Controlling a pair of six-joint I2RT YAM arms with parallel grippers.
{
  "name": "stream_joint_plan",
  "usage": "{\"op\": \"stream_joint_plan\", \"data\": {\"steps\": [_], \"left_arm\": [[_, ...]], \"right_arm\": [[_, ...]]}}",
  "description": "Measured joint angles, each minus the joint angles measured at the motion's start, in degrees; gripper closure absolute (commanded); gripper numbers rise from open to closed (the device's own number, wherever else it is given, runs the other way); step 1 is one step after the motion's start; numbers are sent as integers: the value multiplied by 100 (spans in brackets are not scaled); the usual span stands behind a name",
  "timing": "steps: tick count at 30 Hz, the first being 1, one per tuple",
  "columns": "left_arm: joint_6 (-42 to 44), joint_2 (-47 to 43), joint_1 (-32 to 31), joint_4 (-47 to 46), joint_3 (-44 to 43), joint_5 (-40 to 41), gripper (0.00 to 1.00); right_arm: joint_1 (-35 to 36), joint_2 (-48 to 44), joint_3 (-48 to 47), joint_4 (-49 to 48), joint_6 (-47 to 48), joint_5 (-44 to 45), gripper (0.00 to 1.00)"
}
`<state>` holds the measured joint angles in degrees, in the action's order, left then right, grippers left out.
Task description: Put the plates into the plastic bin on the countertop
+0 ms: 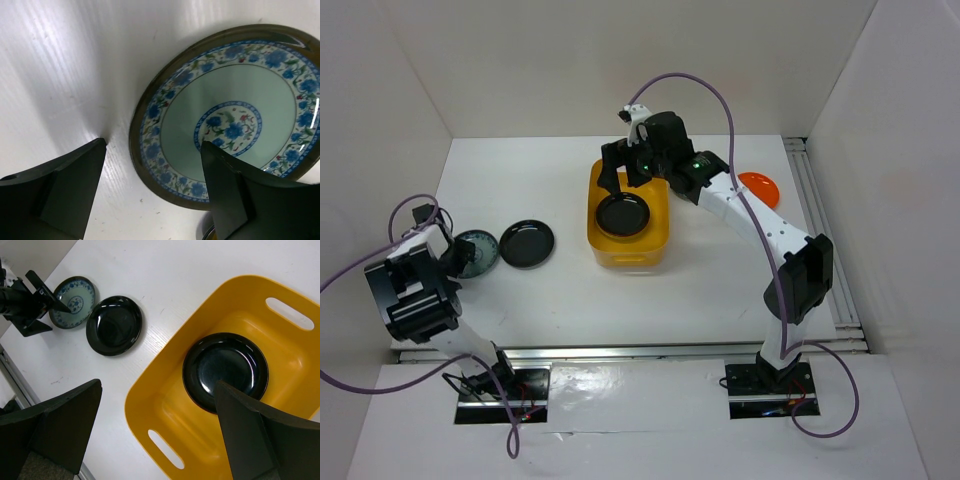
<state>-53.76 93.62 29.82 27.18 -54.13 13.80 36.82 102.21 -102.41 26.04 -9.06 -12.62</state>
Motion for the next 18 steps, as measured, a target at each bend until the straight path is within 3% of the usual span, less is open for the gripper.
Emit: {"op": "stream_joint_plan", "data": {"steps": [10,13,15,18], "left_arm": [[13,378,-195,116,-396,190,37],[-61,380,-221,116,-404,238,55],[-72,378,-227,136,-417,269,72],[-70,380,-229,90,-472,280,75]], "right_arm": [[0,-22,0,2,46,85,0],[0,-33,0,7,63,133,0],[0,-52,0,11,66,170,0],[0,-92,2,15,70,219,0]]}}
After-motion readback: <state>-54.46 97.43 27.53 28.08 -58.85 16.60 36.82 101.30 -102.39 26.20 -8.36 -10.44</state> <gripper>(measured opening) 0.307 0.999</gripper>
